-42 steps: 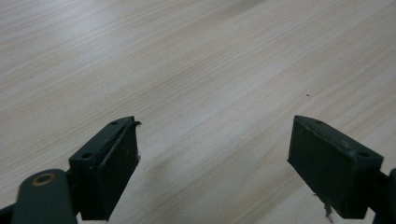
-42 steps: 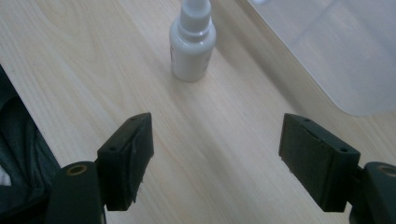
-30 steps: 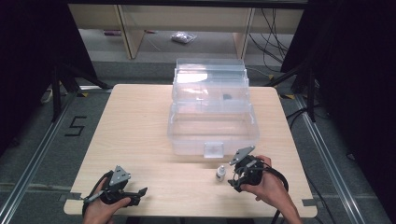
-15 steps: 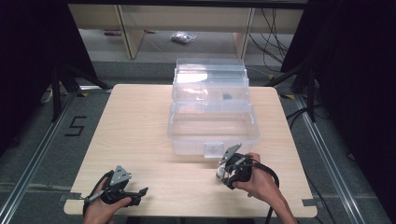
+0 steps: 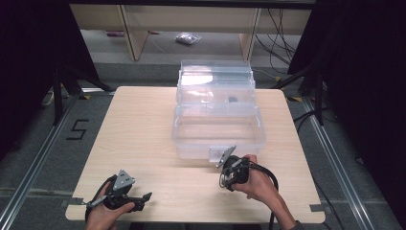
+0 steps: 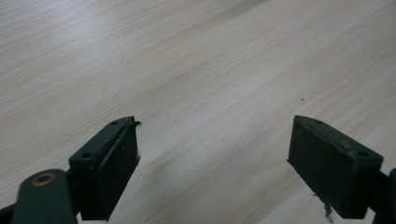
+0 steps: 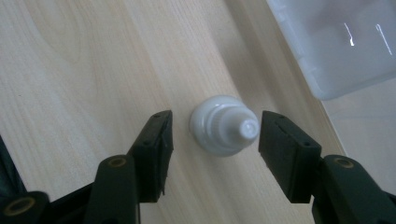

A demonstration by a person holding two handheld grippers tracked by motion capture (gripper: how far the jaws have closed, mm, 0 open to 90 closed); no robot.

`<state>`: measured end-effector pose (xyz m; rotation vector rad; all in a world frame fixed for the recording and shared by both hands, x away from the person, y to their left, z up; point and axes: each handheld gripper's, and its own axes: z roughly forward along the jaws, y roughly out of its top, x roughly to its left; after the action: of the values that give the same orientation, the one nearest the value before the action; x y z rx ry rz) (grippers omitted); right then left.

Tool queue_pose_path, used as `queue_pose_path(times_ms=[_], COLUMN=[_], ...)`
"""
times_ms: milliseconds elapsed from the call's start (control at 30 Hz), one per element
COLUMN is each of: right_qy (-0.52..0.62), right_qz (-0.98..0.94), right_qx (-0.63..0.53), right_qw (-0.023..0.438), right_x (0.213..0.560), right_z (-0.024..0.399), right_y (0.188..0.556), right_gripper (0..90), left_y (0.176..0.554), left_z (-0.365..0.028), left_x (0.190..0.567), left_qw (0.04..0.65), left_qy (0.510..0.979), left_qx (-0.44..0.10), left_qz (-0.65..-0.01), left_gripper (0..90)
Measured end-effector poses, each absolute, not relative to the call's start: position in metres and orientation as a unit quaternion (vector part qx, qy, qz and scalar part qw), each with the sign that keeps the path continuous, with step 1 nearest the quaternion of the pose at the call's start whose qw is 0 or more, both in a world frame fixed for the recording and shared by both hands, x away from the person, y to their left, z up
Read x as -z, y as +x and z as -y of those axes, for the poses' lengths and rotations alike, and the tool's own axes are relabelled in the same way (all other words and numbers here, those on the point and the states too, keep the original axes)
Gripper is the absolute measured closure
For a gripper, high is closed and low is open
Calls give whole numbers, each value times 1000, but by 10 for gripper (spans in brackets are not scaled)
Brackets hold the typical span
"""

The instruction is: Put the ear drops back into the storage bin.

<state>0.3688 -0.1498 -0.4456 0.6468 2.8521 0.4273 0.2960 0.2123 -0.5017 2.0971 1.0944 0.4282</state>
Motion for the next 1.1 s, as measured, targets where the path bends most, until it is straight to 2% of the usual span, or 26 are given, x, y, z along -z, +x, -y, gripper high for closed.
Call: queue_pose_path(times_ms=[400,567,1100], right_qy=[206,199,207], right_qz=[-968,-970,-962], right_qx=[-120,-118,-149], right_qw=[80,77,100], right_x=[452,452,429], right_z=[142,141,149], right_y=[378,379,375], right_gripper=[526,589,601], left_y=[296,296,297], left_z=[-213,-213,-214], left_x=[502,501,503], left_qw=[357,354,359], left_qy=[817,818,812], left_qx=[-166,-167,-166], left_qz=[-421,-421,-429], left_gripper=[154,154,154])
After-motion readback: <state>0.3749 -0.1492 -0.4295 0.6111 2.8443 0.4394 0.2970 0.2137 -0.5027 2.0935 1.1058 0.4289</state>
